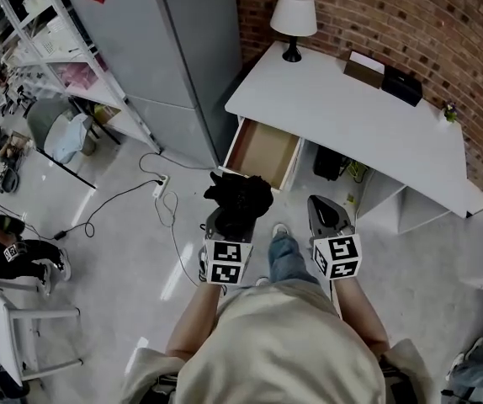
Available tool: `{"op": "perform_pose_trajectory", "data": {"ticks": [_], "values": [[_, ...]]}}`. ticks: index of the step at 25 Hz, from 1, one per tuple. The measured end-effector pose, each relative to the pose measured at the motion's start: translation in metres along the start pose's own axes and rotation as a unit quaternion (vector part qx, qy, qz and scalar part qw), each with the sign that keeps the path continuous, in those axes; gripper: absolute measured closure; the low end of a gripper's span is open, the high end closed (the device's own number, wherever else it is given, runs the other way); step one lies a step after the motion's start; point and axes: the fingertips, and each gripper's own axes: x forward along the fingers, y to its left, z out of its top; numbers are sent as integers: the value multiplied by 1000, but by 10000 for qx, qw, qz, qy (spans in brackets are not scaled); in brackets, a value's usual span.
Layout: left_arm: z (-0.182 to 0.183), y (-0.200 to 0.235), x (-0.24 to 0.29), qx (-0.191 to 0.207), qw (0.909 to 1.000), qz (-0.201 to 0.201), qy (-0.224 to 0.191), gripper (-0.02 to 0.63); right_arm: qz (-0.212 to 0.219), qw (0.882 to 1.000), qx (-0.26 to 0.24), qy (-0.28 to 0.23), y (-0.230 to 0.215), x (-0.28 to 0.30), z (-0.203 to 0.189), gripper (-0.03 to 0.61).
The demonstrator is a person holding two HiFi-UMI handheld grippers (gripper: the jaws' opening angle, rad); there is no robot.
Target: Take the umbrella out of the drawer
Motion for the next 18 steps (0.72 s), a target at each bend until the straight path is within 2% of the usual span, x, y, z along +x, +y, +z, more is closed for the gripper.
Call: {"op": "perform_pose_trajectory", "data": {"ticks": [8,18], "values": [[-1,0,-21,-140,9997,71,-178,367,69,9999,-28,-85,13,-12,4,577],[0,0,-27,-252,9995,87,-192,367,76,10000,-15,-28,17,-16,3,577]]}}
